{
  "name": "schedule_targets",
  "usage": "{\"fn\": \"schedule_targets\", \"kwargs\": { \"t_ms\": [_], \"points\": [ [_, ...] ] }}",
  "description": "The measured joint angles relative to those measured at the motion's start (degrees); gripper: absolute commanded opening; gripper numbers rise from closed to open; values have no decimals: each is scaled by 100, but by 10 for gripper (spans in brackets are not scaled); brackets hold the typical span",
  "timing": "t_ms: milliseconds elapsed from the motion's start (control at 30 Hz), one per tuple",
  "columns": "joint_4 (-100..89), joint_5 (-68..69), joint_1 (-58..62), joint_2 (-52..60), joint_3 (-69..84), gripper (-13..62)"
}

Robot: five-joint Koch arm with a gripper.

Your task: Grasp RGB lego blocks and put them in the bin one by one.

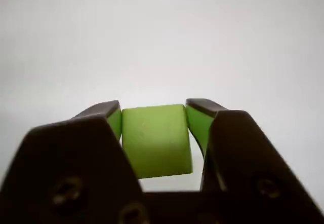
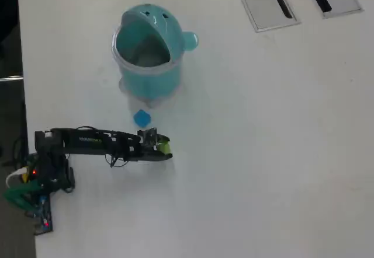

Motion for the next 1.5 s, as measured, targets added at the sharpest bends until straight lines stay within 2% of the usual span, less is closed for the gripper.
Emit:
{"fn": "schedule_targets", "kwargs": {
  "t_ms": [200,433,467,600,800,833,900,933,967,1133,1467,1500],
  "points": [
    [35,220,-343,536,0,148],
    [615,475,-1336,1582,0,147],
    [791,501,-1591,1819,9,125],
    [1380,501,-2391,2373,-756,100],
    [1503,562,-3516,2452,-1661,99],
    [1521,545,-3753,2259,-2461,99],
    [1521,448,-3938,2030,-2997,99],
    [1521,387,-4104,1819,-3146,73],
    [1521,369,-4122,1802,-3138,47],
    [1529,114,-4764,1081,-3542,46],
    [993,-422,-5036,-158,-4061,47],
    [888,-475,-5036,-422,-4667,47]
  ]
}}
